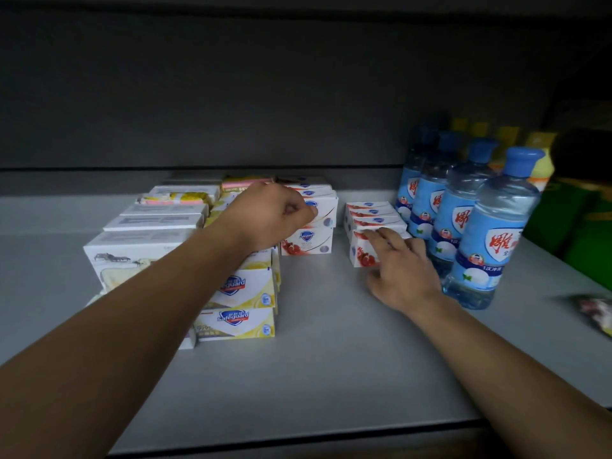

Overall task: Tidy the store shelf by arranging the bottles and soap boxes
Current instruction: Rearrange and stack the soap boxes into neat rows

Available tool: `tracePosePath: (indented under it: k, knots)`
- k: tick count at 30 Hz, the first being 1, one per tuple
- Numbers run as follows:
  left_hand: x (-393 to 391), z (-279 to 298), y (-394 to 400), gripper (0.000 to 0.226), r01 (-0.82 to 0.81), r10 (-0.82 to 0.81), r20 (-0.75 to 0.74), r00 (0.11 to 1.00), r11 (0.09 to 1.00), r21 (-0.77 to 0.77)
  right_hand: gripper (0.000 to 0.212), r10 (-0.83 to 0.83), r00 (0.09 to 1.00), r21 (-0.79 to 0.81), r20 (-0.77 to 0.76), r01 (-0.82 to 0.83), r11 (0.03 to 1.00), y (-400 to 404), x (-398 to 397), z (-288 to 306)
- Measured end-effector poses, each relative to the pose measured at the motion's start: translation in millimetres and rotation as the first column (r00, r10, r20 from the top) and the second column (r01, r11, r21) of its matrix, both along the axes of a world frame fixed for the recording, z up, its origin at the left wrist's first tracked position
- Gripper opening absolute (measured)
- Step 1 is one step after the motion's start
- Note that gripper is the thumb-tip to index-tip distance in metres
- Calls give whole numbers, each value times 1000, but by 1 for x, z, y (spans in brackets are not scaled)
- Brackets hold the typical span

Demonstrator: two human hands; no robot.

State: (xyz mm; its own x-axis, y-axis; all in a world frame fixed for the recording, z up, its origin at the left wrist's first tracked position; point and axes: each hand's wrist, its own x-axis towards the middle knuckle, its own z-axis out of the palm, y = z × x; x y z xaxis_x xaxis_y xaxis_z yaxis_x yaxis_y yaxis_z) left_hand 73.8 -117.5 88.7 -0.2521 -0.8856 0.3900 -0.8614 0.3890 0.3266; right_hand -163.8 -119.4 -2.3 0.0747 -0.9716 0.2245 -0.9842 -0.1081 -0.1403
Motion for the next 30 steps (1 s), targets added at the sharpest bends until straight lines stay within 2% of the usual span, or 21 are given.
tracePosePath:
  k: [4, 8, 11, 14, 16, 18, 20, 23, 26, 30]
  knots:
    - [1, -1, -2, 35, 3, -3, -22, 1000, 1000, -6, 83, -48, 999, 39, -20, 49, 998, -8, -4, -3]
    - [0, -2, -3, 34, 8, -9, -51, 999, 1000, -16, 84, -38, 999, 47, 37, 36, 998, -12, -3, -7]
    - [2, -1, -3, 28, 7, -9, -83, 996, 1000, -28, 83, -37, 999, 60, 13, 36, 998, -11, -2, -3]
    - [5, 2, -1, 18, -8, -11, -194, 981, 995, -98, 75, -27, 999, -138, 17, 29, 990, -13, 6, 9]
    - [7, 4, 2, 17, -57, 17, -273, 962, 989, -137, 66, 103, 988, -268, 117, -69, 961, -18, 19, 21]
    - [8, 5, 3, 16, -98, 53, -292, 955, 985, -140, 62, 225, 953, -308, 204, -156, 939, -29, 37, 32]
    - [7, 5, 3, 17, -118, 78, -277, 958, 984, -131, 64, 271, 935, -310, 231, -193, 931, -42, 53, 40]
    - [7, 5, 2, 16, -139, 99, -285, 953, 983, -123, 70, 234, 958, -297, 167, -178, 938, -60, 68, 44]
    - [7, 5, 1, 16, -139, 101, -273, 957, 982, -125, 67, 158, 985, -339, 65, -127, 932, -69, 72, 39]
    - [8, 3, -2, 19, -138, 104, -252, 962, 983, -121, 59, 203, 971, -463, 126, -124, 878, -63, 73, 31]
